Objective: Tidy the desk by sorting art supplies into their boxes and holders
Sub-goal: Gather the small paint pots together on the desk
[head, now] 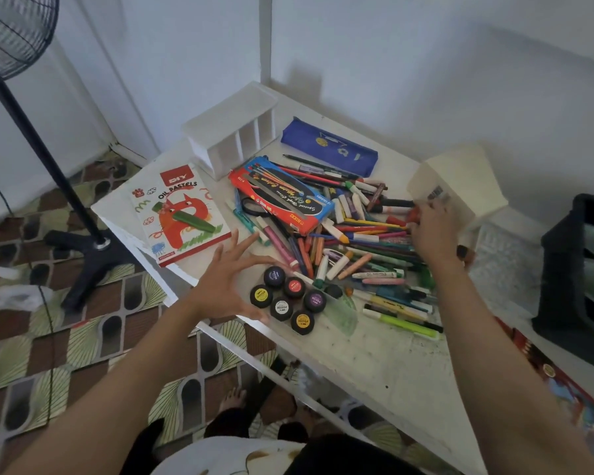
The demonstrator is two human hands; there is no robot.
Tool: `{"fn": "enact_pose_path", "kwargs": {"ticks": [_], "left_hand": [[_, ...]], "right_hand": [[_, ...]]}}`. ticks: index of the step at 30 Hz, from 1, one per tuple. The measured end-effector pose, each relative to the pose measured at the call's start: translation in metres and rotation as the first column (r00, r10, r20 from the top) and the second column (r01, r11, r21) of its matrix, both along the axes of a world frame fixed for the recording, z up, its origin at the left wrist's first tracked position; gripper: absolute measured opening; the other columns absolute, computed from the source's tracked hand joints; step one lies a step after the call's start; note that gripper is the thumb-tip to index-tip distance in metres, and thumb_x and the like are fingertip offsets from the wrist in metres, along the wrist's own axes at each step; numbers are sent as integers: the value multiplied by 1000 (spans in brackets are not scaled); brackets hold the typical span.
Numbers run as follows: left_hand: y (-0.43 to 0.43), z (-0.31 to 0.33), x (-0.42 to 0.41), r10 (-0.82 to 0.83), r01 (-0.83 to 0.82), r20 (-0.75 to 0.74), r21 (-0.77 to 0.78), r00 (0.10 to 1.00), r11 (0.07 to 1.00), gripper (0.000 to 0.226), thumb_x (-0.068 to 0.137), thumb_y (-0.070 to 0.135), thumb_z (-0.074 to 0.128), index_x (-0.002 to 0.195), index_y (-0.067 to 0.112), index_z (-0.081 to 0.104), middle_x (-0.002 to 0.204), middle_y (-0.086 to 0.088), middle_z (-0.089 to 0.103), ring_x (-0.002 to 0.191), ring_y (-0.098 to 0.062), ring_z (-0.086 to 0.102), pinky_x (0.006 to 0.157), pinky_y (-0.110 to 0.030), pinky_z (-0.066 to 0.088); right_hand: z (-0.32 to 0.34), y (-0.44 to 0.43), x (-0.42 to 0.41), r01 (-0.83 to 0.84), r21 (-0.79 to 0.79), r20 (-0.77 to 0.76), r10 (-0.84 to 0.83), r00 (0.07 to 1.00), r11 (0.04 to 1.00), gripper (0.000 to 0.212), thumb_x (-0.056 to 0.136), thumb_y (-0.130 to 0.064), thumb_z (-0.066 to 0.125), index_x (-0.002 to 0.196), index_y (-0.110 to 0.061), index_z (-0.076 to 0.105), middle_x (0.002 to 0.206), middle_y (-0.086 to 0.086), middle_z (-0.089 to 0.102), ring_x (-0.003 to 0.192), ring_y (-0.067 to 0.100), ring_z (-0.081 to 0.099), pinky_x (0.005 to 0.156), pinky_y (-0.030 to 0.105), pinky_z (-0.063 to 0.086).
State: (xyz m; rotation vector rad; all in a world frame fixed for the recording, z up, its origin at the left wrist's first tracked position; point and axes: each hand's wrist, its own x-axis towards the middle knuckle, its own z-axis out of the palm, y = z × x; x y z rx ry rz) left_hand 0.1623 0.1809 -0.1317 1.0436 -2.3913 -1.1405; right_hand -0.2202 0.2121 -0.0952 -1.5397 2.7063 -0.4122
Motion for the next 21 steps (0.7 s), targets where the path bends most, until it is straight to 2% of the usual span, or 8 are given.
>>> {"fn": "enact_pose_path", "kwargs": {"ticks": [5, 9, 12, 14, 16, 18, 21], "left_hand": [[0, 1, 0, 1, -1, 8, 5, 1000, 1000, 87, 39, 83, 69, 120, 62, 45, 157, 19, 3, 142, -9, -22, 111, -45, -17], [0, 1, 0, -2, 2, 15, -20, 1000, 1000, 89, 39, 84, 68, 121, 54, 48, 158, 16, 3, 142, -9, -23, 112, -49, -16], [1, 0, 0, -4, 5, 9, -22, 1000, 1000, 87, 40, 83, 68, 121, 60, 46, 158, 17, 3, 142, -8, -23, 112, -48, -16], [1, 0, 0, -7, 7, 9, -29, 1000, 1000, 89, 39, 84, 67, 121, 66, 39, 157, 17, 3, 141, -7, -24, 112, -46, -17], [1, 0, 0, -6, 6, 7, -25, 1000, 1000, 88, 38, 85, 66, 120, 68, 38, 157, 18, 4, 141, -5, -24, 112, -46, -17], [0, 0, 0, -11, 12, 10, -31, 1000, 999, 86, 40, 83, 67, 119, 67, 40, 157, 17, 5, 141, -3, -24, 113, -47, -16], [0, -1, -1, -23, 25, 29, -47, 999, 999, 87, 41, 75, 71, 120, 70, 35, 157, 16, 6, 139, 0, -25, 113, -44, -16]], "right_hand": [[4, 2, -2, -38, -145, -38, 32, 999, 989, 31, 84, -10, 63, 115, -9, 59, 127, 16, 53, 122, 32, 42, 101, 44, 38], [16, 22, 20, -86, -330, 174, 150, 973, 940, 32, 82, -17, 67, 112, -14, 58, 110, 9, 60, 104, 27, 53, 94, 45, 44], [25, 47, 50, -51, -382, 377, 206, 903, 923, 32, 80, -18, 73, 110, -17, 63, 106, 5, 59, 97, 19, 56, 88, 34, 48], [33, 63, 71, -34, -347, 514, 221, 829, 937, 32, 78, -17, 75, 108, -18, 66, 104, 2, 58, 92, 15, 59, 81, 22, 49], [39, 78, 90, -106, -257, 592, 244, 768, 960, 33, 76, -14, 77, 105, -23, 66, 103, -1, 57, 88, 10, 60, 73, 10, 47], [44, 89, 105, -229, -150, 630, 272, 727, 962, 36, 73, -16, 79, 103, -29, 64, 98, -6, 59, 84, 9, 61, 67, 10, 49], [46, 102, 125, -344, -62, 628, 304, 716, 937, 31, 73, -21, 79, 98, -27, 62, 95, -11, 62, 81, 3, 58, 66, 11, 46]]}}
